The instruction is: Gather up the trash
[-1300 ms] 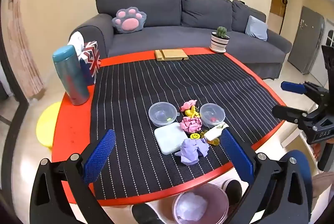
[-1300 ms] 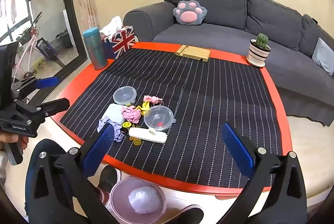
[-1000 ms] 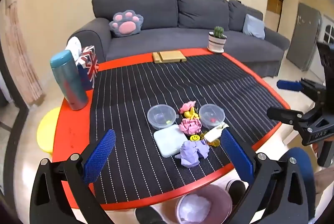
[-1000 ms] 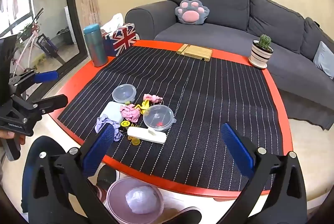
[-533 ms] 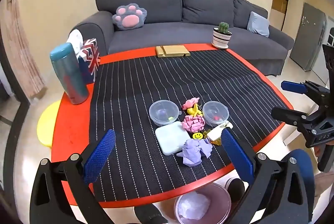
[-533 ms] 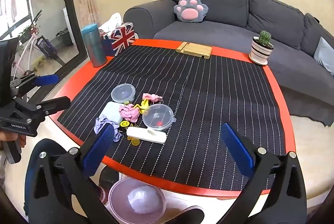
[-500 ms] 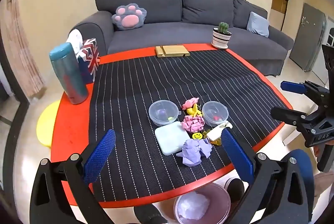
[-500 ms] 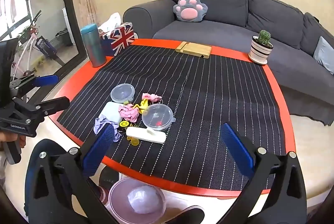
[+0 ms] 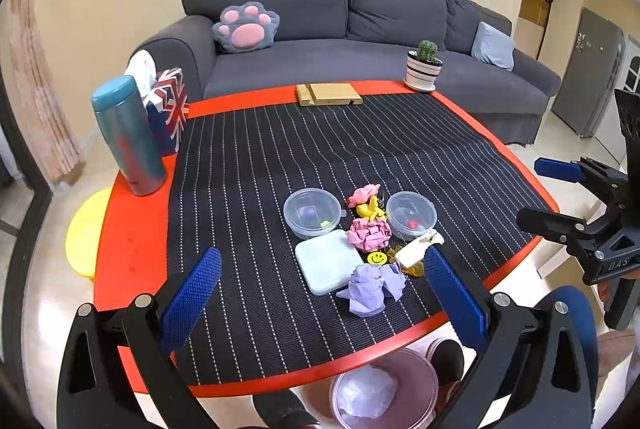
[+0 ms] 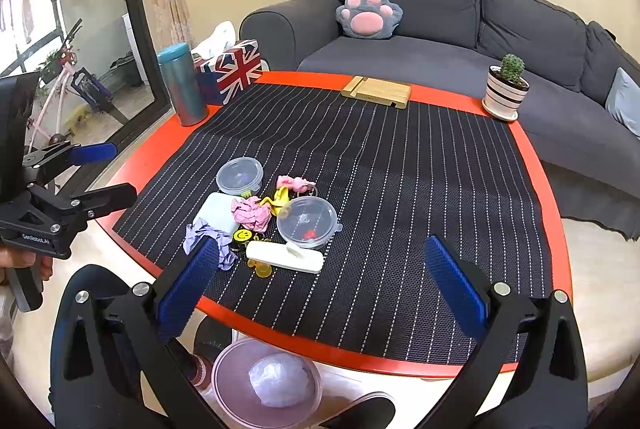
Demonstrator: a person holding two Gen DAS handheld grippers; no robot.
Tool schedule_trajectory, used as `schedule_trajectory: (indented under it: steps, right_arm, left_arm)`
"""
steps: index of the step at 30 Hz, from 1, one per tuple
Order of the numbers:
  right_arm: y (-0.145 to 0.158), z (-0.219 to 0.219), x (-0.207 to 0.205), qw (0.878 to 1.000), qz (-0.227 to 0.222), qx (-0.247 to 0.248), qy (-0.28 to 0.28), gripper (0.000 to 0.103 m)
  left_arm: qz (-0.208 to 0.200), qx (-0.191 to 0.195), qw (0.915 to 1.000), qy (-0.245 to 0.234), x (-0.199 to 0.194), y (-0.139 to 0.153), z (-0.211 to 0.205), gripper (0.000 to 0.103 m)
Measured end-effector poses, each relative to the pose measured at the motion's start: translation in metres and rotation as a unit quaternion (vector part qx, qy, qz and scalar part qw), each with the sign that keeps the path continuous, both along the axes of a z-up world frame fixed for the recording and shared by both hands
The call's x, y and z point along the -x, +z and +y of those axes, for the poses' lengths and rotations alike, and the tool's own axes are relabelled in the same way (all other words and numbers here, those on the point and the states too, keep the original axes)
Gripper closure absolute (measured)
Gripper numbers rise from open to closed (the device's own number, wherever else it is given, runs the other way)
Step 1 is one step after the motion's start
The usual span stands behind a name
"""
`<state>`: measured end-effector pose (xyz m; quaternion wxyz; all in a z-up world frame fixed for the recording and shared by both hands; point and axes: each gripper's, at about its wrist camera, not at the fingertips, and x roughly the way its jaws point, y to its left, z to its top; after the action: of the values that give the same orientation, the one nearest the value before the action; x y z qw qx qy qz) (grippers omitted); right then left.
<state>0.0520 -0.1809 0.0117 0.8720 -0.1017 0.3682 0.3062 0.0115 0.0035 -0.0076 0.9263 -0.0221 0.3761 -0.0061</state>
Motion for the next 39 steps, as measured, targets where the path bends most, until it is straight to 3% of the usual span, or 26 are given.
schedule_trajectory:
  steps: [19, 39]
  right_arm:
    - [-0.003, -0.003, -0.002, 1.0, 0.006, 0.0, 0.002, 0.003]
    - [-0.007, -0.001, -0.004, 1.0, 0.015, 0.0, 0.008, 0.003]
  left_arm:
    - [0.004, -0.013, 0.9997, -0.021, -0.002, -0.004, -0.011, 0.006]
    - [0.004, -0.003, 0.9996, -0.027, -0.004, -0.005, -0.009, 0.006]
